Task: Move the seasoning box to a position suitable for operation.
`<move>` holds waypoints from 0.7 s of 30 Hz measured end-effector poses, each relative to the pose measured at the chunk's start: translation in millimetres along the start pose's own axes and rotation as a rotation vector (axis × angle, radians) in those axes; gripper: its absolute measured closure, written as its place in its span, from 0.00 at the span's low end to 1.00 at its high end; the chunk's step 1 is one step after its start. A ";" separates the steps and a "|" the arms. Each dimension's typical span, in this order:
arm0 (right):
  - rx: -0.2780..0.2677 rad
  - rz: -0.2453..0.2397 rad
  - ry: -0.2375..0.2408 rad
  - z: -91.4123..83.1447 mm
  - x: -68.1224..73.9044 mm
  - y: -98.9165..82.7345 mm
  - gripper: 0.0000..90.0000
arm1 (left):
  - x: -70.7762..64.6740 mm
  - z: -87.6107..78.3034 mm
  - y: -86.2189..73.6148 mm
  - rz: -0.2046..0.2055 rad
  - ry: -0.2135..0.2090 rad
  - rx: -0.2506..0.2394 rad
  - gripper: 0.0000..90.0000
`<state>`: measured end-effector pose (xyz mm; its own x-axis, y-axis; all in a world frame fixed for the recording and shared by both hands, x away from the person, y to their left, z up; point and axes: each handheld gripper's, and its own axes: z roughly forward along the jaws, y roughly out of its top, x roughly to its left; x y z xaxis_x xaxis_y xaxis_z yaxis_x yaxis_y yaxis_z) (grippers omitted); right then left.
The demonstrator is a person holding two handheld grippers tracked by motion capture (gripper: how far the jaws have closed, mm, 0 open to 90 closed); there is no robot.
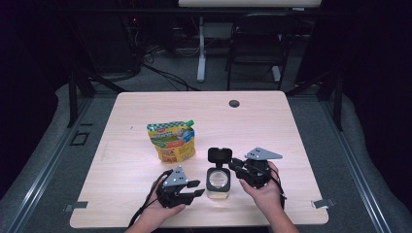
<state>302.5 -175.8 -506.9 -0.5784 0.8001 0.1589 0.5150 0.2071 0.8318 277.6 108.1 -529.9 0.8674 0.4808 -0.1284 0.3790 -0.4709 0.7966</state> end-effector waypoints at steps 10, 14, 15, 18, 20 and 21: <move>-0.013 0.016 -0.013 -16.2 -1.6 -0.9 0.79 | 21.8 -25.0 -1.3 -0.061 0.060 -0.029 0.71; -0.014 0.020 -0.015 -20.7 -1.6 -3.3 0.77 | 30.3 -33.8 -1.7 -0.089 0.085 -0.037 0.71; -0.021 0.021 -0.016 -21.2 -1.7 -4.2 0.77 | 32.2 -36.2 -1.8 -0.091 0.089 -0.037 0.71; -0.026 0.023 -0.015 -23.2 -2.4 -7.6 0.77 | 37.5 -43.0 -2.3 -0.107 0.103 -0.051 0.71; -0.029 0.027 -0.012 -23.8 -2.2 -9.9 0.77 | 41.0 -47.8 -2.6 -0.116 0.112 -0.056 0.72; -0.030 0.026 -0.011 -23.5 -2.1 -11.1 0.77 | 42.8 -49.9 -2.9 -0.119 0.114 -0.058 0.72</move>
<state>283.1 -193.0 -503.9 -0.5582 0.8111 0.1747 0.5103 0.1696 0.8431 297.5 167.0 -508.2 0.7741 0.6128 -0.1592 0.4548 -0.3634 0.8131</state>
